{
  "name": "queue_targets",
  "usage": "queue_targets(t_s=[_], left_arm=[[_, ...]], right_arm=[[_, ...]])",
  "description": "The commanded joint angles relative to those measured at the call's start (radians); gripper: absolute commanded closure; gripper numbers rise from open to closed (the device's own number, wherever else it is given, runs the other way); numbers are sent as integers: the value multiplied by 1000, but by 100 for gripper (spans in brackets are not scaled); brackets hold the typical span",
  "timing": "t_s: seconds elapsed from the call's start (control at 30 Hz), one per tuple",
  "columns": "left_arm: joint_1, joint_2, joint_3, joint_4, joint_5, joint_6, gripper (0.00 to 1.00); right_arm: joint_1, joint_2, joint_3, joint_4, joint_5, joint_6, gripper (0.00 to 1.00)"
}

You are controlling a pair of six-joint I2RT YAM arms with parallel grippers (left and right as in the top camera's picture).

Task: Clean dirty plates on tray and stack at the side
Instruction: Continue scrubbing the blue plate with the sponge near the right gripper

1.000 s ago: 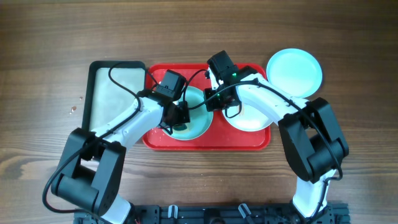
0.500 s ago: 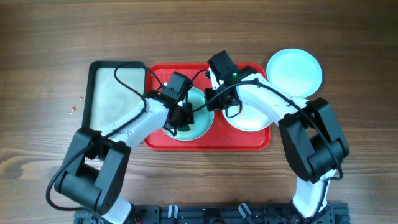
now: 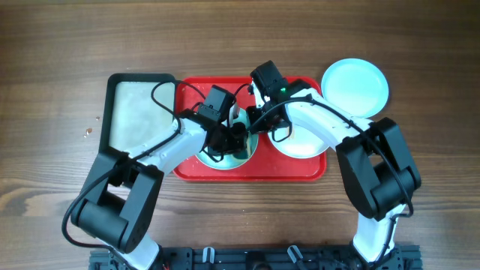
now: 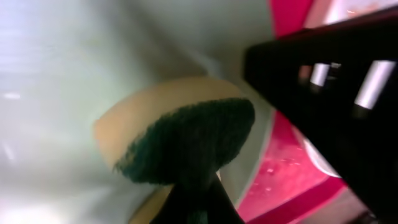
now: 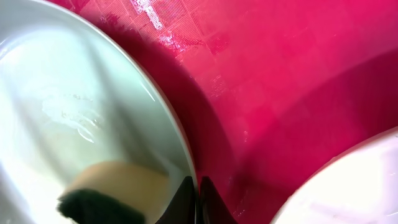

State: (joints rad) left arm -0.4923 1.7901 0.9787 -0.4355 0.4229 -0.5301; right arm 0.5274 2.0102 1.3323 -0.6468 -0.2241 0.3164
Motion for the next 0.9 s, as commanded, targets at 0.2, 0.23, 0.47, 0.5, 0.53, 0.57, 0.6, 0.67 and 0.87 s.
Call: queue_targets(t_s=[0.2,0.23,0.47,0.5,0.53,0.57,0.6,0.67,0.87], left_arm=[[-16,14,-10,37,146,-11,96],[-16,14,-10,37,145,-11,96],[-16,14,-10,37,116,-10,96],[-16,14,-10,37,106,-10,96],[-16,14,-10,37,99,-10,96],[-16,14,-10,37,92,-10,96],[-16,14,-10,37,85,-10,96],[-16,14,-10,36,77,-10,96],[-16,14,-10,36,46,-10,96]], right_arm=[[8,-19,3,6,-13,2,95],[8,-19,3,6,-13,2,96],[8,-19,3,6,-13,2,96],[8,-19,3,6,-13,2,96],[8,-19,3,6,-13,1,96],[8,-19,3,6,-13,1,96],[8,-19,3,6,-13,2,95],[8,-19,3,6,-13,2,96],[8,-19,3,6,-13,2,96]])
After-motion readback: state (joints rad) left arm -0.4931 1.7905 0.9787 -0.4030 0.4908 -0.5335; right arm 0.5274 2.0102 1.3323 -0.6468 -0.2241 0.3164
